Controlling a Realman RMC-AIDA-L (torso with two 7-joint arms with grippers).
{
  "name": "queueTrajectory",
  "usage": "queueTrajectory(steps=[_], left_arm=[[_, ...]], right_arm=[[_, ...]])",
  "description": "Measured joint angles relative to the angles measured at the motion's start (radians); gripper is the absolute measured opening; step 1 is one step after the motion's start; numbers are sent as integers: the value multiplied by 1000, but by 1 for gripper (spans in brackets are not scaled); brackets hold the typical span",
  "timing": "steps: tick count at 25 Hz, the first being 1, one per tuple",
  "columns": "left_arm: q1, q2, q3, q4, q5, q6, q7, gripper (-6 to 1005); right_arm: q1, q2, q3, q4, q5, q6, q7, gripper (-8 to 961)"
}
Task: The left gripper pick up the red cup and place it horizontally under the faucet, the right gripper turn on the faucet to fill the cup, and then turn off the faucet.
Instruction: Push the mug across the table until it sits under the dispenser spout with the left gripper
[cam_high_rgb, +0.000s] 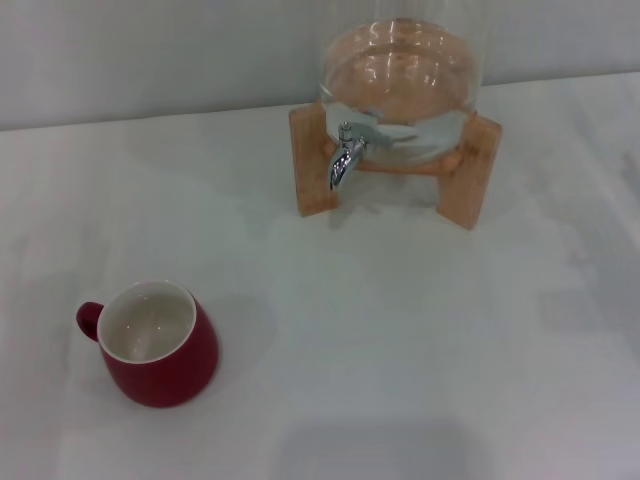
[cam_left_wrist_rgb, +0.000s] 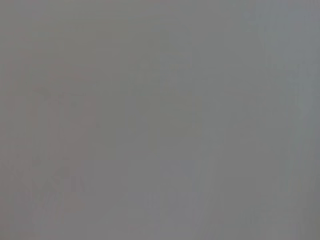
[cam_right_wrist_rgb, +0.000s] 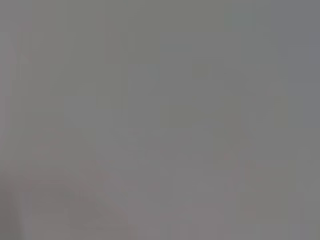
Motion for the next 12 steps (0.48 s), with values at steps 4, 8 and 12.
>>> queueTrajectory(steps=[4,8,12], left_arm=[[1,0,0,2,0,0,-1,881],[1,0,0,2,0,0,-4,881],[1,1,0,2,0,0,-14,881]], right_arm=[[0,0,0,1,0,0,0,872],[0,0,0,2,0,0,0,872],[0,0,0,2,0,0,0,872]])
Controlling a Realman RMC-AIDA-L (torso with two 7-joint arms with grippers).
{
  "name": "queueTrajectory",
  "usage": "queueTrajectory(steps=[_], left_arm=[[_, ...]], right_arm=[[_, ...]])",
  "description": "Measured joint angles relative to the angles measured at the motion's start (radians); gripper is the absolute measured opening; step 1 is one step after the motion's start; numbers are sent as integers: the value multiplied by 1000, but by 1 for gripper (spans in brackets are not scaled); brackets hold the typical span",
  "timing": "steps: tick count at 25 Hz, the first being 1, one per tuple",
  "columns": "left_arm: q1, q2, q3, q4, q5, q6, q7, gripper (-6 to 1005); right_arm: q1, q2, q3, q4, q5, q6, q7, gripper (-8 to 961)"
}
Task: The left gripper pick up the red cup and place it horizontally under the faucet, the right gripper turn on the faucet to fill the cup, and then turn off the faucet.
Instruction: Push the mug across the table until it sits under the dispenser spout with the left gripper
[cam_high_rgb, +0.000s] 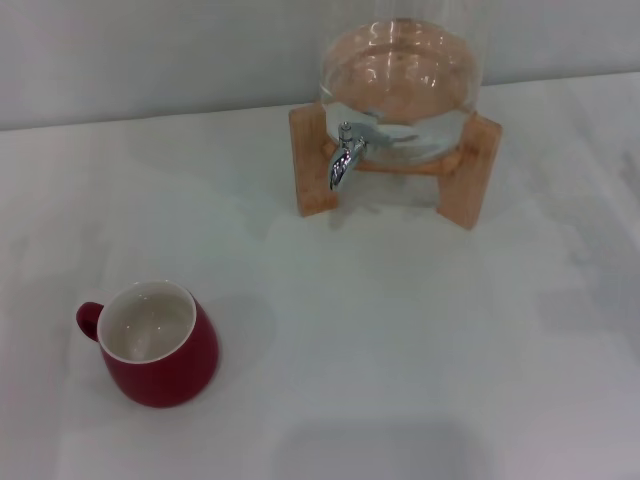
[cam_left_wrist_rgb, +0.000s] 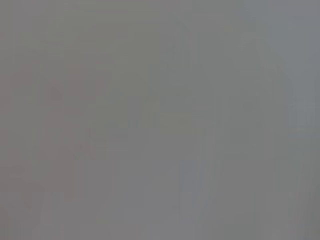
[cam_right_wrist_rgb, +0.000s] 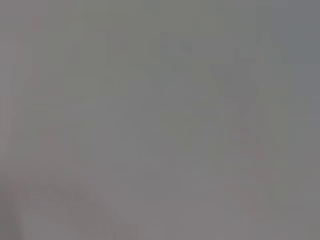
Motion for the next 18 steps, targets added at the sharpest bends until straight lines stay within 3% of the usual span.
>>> queueTrajectory(steps=[12,18], left_arm=[[0,1,2,-3,0,1,-1,881],[2,1,54,-3,2,2,-1,881]], right_arm=[[0,0,0,0,0,0,0,872],[-1,0,0,2,0,0,0,872]])
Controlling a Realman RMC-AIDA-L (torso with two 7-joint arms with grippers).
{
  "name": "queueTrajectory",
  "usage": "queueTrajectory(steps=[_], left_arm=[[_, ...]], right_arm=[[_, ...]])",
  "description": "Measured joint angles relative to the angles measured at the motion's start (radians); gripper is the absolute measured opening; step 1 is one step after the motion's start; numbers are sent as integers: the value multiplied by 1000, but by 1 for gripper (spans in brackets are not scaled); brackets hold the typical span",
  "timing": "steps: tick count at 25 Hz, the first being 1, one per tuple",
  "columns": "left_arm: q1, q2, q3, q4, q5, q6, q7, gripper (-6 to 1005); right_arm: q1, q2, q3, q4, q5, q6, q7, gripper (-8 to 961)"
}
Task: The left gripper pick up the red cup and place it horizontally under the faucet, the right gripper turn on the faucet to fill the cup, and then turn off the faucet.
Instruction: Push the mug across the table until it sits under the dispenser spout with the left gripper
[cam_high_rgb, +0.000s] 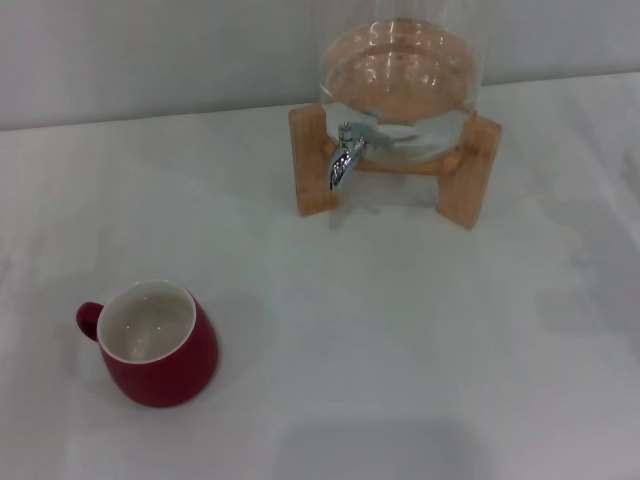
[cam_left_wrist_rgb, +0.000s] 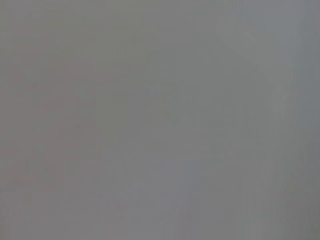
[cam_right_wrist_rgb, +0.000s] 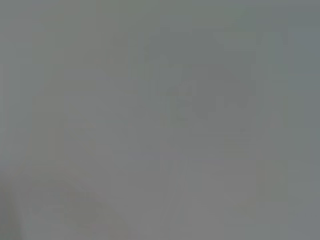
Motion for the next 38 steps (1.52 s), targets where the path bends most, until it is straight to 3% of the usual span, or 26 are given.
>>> queueTrajectory(steps=[13,38], left_arm=[[58,0,94,5,20,24,9,881],[144,-3,134,-52,142,132,9,880]], right_arm=[[-14,0,-9,11,-4,0,9,872],[-25,-2,-8,38,-8,12,11,872]])
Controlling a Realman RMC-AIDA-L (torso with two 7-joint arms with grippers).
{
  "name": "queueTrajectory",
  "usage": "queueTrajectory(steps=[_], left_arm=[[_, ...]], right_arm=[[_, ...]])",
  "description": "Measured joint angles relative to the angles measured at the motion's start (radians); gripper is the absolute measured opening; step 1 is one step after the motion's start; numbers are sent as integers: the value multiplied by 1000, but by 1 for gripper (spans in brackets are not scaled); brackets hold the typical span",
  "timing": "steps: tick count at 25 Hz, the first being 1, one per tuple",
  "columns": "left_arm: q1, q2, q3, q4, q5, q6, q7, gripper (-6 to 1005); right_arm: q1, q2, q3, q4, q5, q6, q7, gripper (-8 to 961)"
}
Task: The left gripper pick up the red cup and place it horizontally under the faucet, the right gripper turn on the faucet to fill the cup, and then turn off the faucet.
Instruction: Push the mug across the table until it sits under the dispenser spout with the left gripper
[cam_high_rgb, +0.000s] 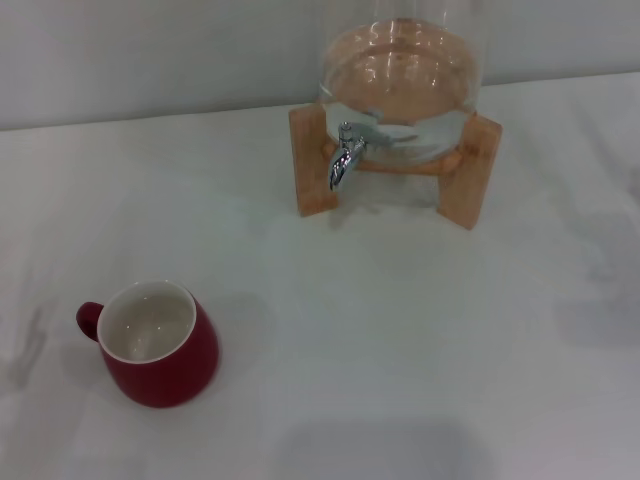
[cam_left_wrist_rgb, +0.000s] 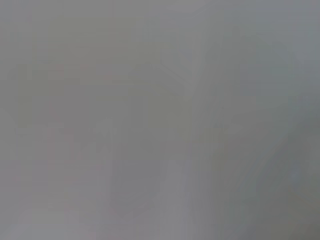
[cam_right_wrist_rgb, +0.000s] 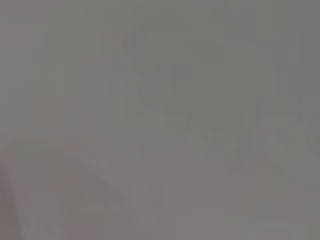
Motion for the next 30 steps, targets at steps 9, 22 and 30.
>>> queueTrajectory(steps=[9,22,30], left_arm=[[20,0,25,0,1,2,1,880],[25,3,72,-1,3,-5,4,880],[15,4,71,-26,13,-5,33,880]], right_arm=[[-2,0,-3,2,-1,0,-2,872],[-4,0,-7,2,-2,0,-5,872],[-4,0,-6,1,-2,0,-7,872]])
